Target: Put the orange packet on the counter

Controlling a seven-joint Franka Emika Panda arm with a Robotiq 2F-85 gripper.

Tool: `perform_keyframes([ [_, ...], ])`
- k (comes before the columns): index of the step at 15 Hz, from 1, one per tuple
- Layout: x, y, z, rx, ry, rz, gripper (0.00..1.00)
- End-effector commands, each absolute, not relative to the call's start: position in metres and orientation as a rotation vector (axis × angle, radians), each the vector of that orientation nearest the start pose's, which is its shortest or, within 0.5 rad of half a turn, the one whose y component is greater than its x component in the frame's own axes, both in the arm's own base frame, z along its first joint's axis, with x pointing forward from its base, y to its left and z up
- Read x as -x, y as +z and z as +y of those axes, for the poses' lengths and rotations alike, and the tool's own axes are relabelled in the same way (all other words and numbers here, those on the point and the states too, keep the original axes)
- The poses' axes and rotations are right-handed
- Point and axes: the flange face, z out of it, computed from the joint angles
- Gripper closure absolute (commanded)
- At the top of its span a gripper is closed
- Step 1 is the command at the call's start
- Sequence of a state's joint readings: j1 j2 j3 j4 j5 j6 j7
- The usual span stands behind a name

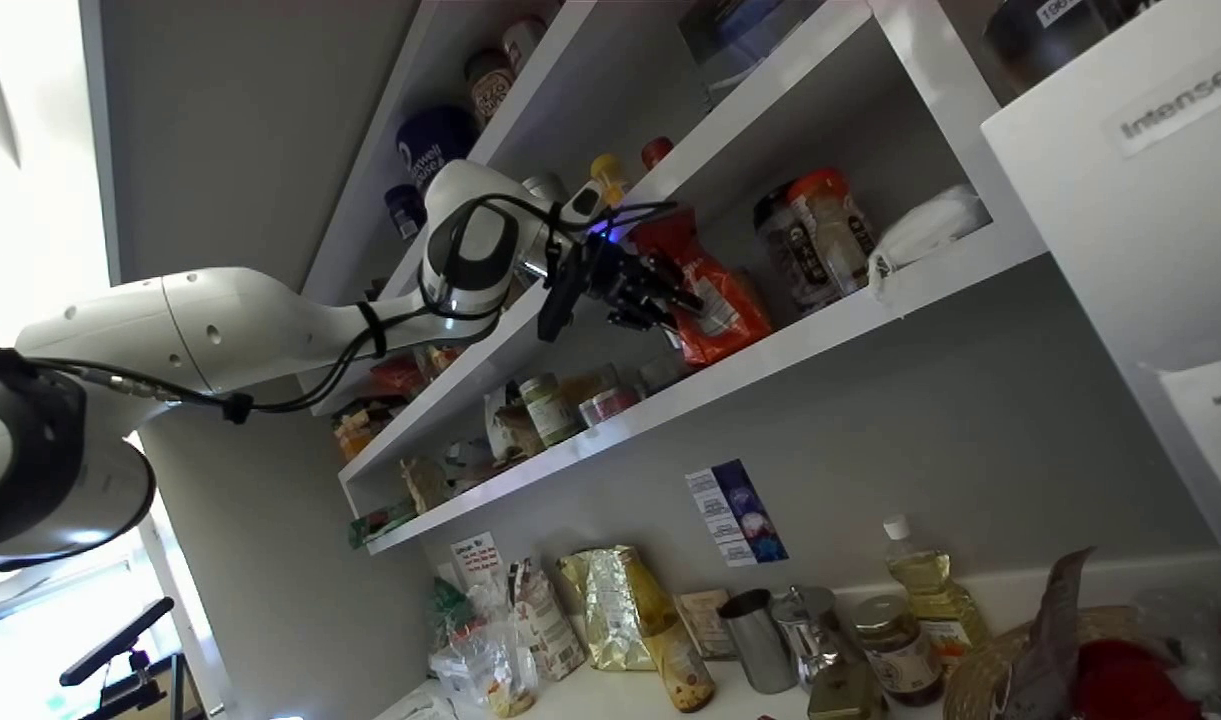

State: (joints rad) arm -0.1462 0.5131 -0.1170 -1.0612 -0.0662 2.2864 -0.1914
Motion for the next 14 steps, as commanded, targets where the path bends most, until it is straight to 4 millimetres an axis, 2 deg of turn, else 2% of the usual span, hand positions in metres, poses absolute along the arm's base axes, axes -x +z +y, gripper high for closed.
perform_keyframes([
  [1,-0.731,0.627,-0.177,3.211,-1.145,0.058,0.88],
  [3,-0.728,0.626,-0.184,3.216,-1.14,0.08,0.99],
  [8,-0.708,0.62,-0.202,3.247,-1.032,0.125,0.99],
  [10,-0.692,0.617,-0.198,3.247,-0.991,0.114,0.99],
  [14,-0.658,0.618,-0.172,3.236,-0.899,0.043,0.99],
])
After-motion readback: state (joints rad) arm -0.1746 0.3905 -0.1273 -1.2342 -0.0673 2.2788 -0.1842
